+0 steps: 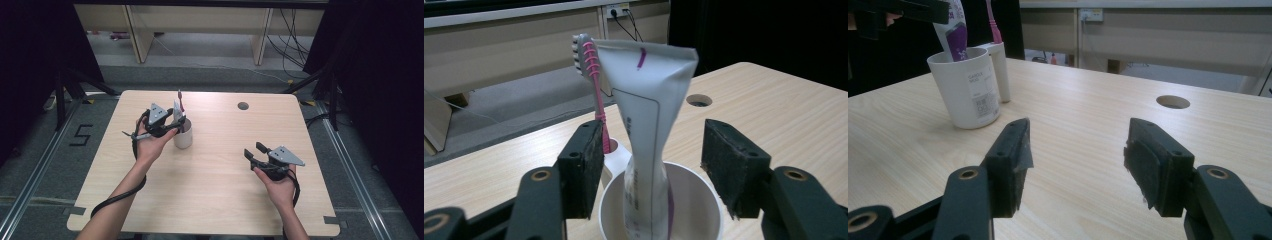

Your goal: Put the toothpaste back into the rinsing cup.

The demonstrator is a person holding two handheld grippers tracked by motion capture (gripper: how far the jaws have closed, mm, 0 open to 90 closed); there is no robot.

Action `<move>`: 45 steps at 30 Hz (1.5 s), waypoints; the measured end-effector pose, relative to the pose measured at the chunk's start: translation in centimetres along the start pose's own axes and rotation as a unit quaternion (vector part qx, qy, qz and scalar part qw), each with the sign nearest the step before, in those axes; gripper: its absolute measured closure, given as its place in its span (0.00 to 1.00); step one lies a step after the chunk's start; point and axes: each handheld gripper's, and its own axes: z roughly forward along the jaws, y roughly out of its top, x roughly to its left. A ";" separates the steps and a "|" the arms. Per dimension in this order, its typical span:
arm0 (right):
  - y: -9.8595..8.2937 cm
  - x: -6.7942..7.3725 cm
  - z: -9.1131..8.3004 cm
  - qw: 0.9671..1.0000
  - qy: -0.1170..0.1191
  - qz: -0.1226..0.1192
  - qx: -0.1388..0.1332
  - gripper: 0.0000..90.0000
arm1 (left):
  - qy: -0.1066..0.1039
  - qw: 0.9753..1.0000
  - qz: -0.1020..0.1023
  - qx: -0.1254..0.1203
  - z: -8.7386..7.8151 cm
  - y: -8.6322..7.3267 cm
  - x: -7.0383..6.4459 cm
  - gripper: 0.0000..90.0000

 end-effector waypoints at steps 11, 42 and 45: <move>0.0 0.0 0.0 1.000 -0.002 -0.004 0.002 0.49 | -0.007 1.000 0.005 0.005 -2.6 -0.8 -0.3 0.36; -0.2 -0.2 0.0 1.000 -0.002 -0.014 0.005 0.49 | 0.001 1.000 0.002 -0.002 -9.9 -7.8 0.0 0.35; -0.2 -0.1 0.1 1.000 -0.001 -0.015 0.008 0.49 | 0.008 1.000 -0.003 0.007 -10.4 -9.0 0.4 0.35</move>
